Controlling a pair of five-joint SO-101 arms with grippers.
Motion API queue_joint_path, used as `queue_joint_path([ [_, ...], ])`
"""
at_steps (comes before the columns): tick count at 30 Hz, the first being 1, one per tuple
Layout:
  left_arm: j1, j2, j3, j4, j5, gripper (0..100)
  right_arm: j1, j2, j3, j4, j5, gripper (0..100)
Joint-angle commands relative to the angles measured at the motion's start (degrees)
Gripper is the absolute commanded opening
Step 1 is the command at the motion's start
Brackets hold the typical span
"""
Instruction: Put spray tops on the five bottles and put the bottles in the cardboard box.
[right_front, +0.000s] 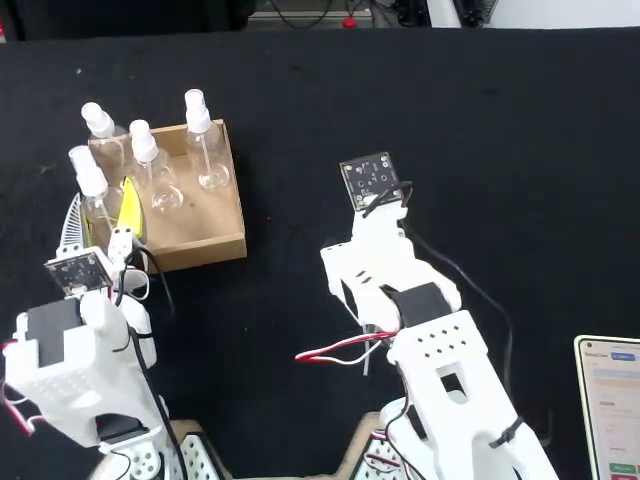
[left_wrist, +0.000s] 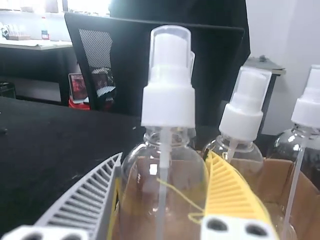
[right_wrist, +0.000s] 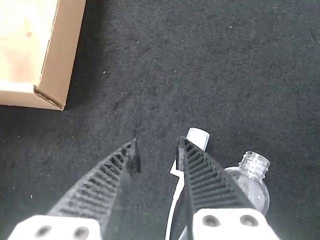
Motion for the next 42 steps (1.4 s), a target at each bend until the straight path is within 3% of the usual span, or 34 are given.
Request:
queue_joint_path([
  [1, -0.4, 1.1, -2.0, -1.8, 0.1, 16, -0.4, -0.7, -0.7, -1.4, -0.2, 12.4],
  [36, -0.4, 1.7, -5.8, -2.0, 0.5, 16, -0.4, -0.7, -0.7, -1.3, 0.1, 12.4],
  [42, -0.4, 1.7, -8.7, -1.8, -0.1, 3, -0.4, -0.7, -0.7, -1.3, 0.1, 12.4],
])
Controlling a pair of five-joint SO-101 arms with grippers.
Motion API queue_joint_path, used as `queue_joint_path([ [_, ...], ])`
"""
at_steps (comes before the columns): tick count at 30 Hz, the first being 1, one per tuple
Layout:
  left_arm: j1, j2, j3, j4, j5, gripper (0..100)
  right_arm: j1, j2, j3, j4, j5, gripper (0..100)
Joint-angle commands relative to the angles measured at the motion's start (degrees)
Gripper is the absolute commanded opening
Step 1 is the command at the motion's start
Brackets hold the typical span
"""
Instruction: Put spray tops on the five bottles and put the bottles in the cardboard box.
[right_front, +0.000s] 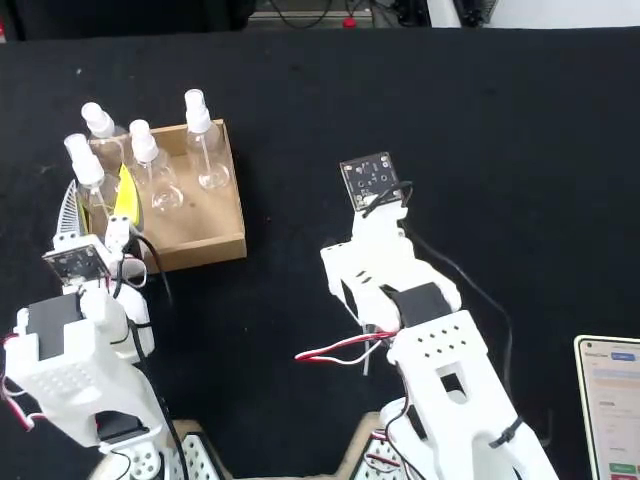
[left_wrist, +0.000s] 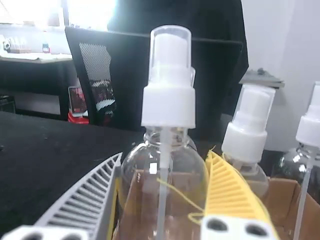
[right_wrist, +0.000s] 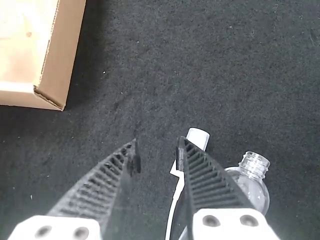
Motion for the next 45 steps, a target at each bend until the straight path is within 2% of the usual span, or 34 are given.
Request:
queue_joint_path([
  [1, -0.3, -0.2, -3.4, -1.3, -0.1, 3, -0.4, -0.7, -0.7, -1.3, 0.0, 12.4],
  [7, -0.4, 1.7, -3.8, -1.5, 0.3, 13, -0.4, -0.7, -0.7, -1.4, 0.0, 12.4],
  [11, -0.5, 7.2, -7.7, -1.7, 0.0, 12, -0.4, -0.7, -0.7, -1.4, 0.0, 12.4],
  [14, -0.5, 11.4, -8.9, -6.8, 0.0, 13, -0.4, -0.7, -0.7, -1.4, 0.2, 12.4],
  [16, -0.5, 13.2, -9.2, -7.2, 0.0, 13, -0.4, -0.7, -0.7, -1.4, 0.2, 12.4],
  [33, -0.6, 14.2, -8.7, -7.1, 0.1, 13, -0.4, -0.7, -0.7, -1.4, 0.2, 12.4],
  [39, -0.6, 14.3, -8.1, -7.1, 0.5, 25, -0.4, -0.7, -0.7, -1.4, 0.2, 12.4],
  [45, -1.9, 13.8, -7.1, -7.1, 0.5, 23, -0.4, -0.7, -0.7, -1.4, 0.2, 12.4],
])
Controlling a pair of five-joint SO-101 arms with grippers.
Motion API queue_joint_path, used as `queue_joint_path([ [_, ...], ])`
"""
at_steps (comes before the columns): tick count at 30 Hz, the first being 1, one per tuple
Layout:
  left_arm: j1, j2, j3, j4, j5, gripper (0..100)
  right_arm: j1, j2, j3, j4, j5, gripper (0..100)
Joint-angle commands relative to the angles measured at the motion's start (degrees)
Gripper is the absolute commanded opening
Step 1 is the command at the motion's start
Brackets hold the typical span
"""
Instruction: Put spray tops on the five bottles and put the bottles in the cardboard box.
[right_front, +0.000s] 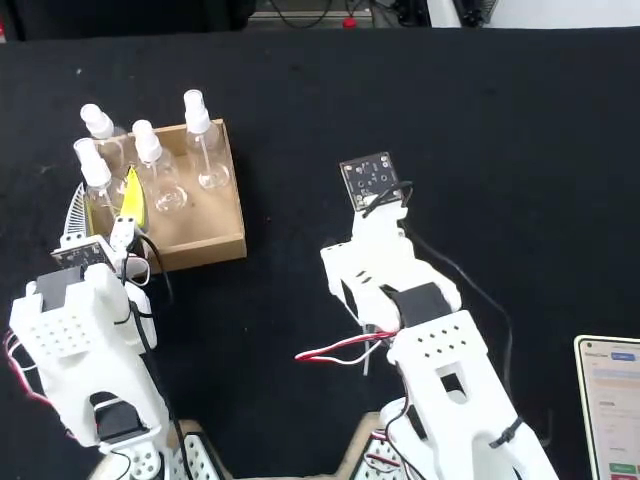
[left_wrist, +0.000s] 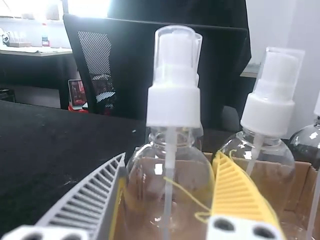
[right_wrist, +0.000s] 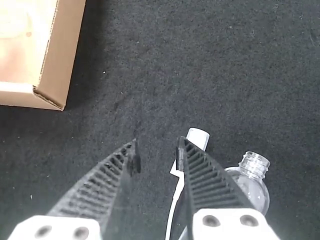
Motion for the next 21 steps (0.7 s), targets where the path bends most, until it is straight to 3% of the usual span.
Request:
queue_joint_path([
  [1, -2.4, -0.9, 0.2, -1.8, 0.6, 24, -0.4, -0.7, -0.7, -1.4, 0.2, 12.4],
  [21, -3.7, -0.9, 0.2, -1.8, 0.3, 24, -0.4, -0.7, -0.7, -1.4, 0.2, 12.4],
])
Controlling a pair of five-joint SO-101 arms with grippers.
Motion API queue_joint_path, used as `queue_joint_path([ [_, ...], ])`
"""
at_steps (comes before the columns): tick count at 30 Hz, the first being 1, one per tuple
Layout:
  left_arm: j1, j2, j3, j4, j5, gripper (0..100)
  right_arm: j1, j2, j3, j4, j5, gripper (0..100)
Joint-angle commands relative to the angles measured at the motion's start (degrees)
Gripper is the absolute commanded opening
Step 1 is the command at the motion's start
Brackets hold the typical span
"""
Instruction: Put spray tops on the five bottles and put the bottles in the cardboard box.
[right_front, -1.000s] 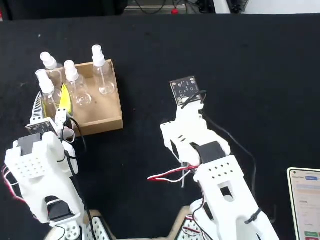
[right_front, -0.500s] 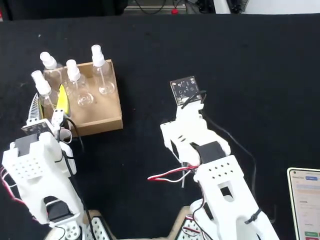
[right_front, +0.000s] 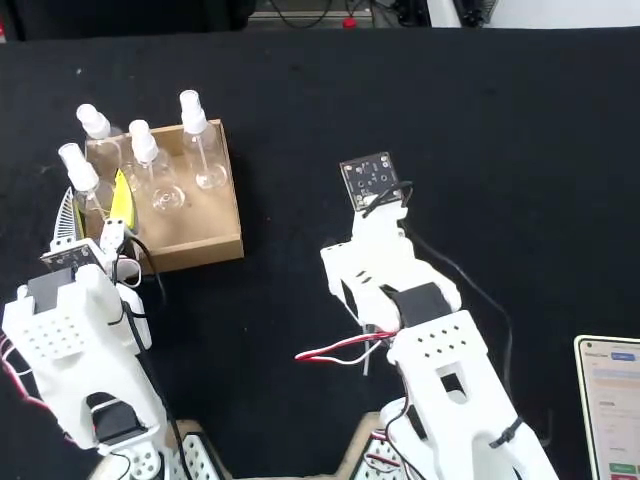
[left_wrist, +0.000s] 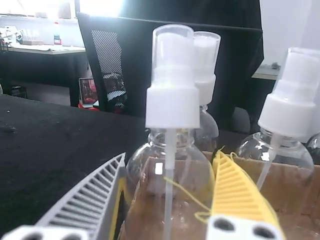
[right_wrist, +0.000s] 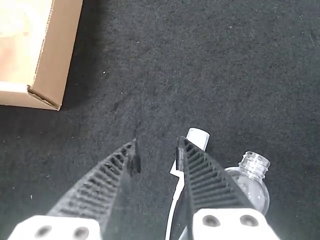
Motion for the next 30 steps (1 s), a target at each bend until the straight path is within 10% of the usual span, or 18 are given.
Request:
queue_joint_path([
  [1, -0.6, -0.9, 0.2, -1.8, -0.2, 24, -0.4, -0.7, -0.7, -1.4, 0.2, 12.4],
  [30, -0.3, -0.7, -0.4, -1.5, -0.3, 24, -0.4, -0.7, -0.7, -1.4, 0.2, 12.4],
])
